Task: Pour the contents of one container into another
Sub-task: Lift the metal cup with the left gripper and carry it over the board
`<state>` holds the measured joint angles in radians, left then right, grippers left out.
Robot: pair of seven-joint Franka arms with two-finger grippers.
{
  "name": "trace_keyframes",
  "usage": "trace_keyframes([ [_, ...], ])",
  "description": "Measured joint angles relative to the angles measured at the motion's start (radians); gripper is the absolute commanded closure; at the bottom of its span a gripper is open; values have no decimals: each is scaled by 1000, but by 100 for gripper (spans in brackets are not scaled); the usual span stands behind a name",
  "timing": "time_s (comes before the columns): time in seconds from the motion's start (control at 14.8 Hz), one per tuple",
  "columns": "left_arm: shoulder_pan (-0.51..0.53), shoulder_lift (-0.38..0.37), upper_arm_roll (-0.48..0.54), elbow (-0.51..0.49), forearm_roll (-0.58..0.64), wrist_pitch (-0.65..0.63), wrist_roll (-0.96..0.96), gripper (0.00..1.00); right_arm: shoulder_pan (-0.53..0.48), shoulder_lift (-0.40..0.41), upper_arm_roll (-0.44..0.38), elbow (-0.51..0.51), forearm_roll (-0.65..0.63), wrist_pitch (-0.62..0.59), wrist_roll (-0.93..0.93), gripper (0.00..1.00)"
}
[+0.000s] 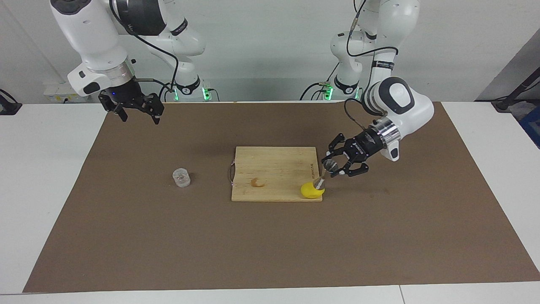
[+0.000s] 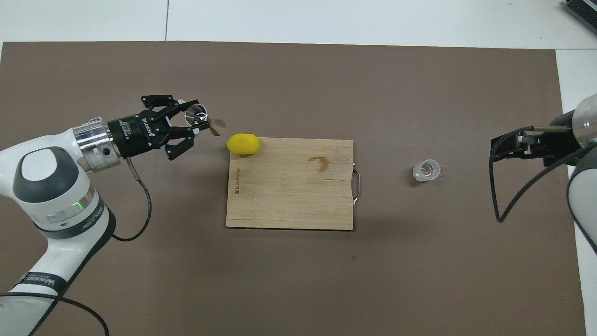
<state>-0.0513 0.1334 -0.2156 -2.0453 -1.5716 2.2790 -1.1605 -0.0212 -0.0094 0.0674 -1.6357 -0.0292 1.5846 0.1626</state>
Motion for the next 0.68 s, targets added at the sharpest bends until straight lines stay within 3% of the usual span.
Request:
trace_keyframes([
  [0.27, -179, 21, -4, 24, -5, 228, -65, 100, 0, 0, 0, 0, 0, 0, 0, 0],
  [0.68, -415, 142, -11, 130, -78, 562, -136, 100, -32, 0, -4, 0, 0, -3, 0, 0],
])
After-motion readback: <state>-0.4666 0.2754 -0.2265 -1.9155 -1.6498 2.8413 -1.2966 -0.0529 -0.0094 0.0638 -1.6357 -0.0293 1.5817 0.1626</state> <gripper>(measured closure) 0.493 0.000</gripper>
